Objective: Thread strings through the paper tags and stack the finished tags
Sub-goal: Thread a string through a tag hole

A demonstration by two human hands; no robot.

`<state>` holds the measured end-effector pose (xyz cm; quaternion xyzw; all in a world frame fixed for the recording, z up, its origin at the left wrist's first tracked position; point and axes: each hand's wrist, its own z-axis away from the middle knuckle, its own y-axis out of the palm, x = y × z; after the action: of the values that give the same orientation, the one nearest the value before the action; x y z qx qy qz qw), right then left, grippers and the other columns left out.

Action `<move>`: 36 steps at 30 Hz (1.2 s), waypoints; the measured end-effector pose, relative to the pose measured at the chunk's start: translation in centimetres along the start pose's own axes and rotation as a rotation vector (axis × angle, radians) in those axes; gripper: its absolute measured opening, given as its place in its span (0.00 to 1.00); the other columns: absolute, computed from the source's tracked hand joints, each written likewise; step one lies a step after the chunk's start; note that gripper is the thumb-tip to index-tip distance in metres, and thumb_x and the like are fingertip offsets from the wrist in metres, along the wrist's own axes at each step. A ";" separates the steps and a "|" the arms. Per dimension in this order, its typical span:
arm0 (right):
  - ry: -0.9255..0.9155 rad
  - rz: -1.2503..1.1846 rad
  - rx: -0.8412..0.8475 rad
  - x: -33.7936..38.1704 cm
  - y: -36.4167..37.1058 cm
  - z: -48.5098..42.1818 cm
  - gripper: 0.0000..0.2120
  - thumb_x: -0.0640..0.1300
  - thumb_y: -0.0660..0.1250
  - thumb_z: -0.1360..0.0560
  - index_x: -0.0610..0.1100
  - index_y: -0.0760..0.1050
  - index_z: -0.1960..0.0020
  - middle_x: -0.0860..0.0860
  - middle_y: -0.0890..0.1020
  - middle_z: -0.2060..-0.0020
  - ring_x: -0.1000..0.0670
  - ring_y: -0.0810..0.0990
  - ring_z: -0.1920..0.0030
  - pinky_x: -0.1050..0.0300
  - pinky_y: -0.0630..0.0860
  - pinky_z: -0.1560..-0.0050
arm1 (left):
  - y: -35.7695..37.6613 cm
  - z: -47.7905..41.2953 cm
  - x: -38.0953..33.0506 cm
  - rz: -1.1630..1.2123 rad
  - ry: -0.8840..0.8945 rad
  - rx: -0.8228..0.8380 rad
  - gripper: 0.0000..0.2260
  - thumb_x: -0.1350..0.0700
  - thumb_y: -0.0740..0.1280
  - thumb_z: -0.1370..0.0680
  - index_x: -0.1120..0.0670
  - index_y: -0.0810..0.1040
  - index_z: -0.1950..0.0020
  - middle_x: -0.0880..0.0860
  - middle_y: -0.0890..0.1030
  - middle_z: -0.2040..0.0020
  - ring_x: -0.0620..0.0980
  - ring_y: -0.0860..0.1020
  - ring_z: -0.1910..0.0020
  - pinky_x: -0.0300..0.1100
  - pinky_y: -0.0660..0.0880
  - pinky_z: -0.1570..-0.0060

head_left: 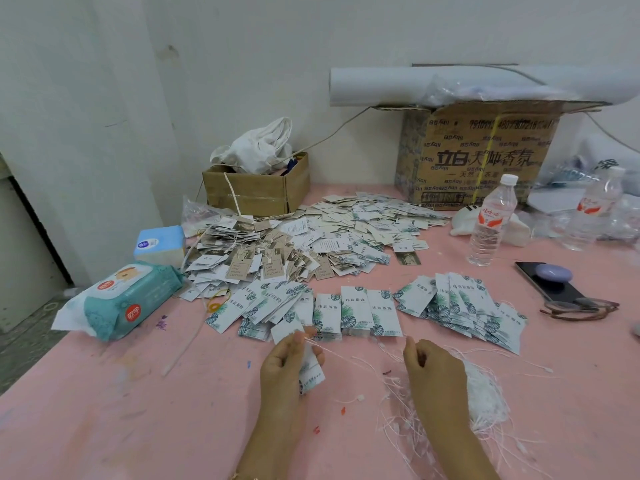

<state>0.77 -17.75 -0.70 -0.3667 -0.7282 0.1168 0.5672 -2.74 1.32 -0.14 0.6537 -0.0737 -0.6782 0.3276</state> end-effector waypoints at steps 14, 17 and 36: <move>-0.289 -0.375 0.585 2.2 1.2 1.7 0.13 0.42 0.71 0.27 0.60 0.77 0.51 0.55 0.80 0.66 0.56 0.79 0.65 0.60 0.77 0.59 | 1.5 1.1 0.6 -0.175 -0.006 0.102 0.11 0.48 0.72 0.33 0.51 0.86 0.55 0.58 0.84 0.63 0.49 0.82 0.66 0.40 0.78 0.70; -0.266 -0.383 0.452 1.9 1.1 1.3 0.11 0.40 0.70 0.26 0.56 0.78 0.58 0.52 0.77 0.73 0.55 0.74 0.71 0.61 0.72 0.65 | 1.2 0.9 0.5 -0.101 -0.010 0.068 0.10 0.50 0.70 0.30 0.51 0.87 0.54 0.55 0.83 0.65 0.46 0.81 0.67 0.37 0.77 0.69; -0.330 -0.044 -0.229 1.8 0.1 0.7 0.09 0.37 0.72 0.34 0.45 0.73 0.59 0.50 0.72 0.53 0.49 0.69 0.48 0.59 0.62 0.46 | 1.2 0.6 0.7 -0.165 0.028 0.101 0.09 0.50 0.72 0.34 0.52 0.86 0.59 0.55 0.85 0.62 0.47 0.80 0.68 0.39 0.78 0.70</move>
<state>0.05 -16.30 0.37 -0.3888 -0.8277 0.0794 0.3969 -2.82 -0.12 -0.02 0.6826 -0.0492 -0.6892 0.2381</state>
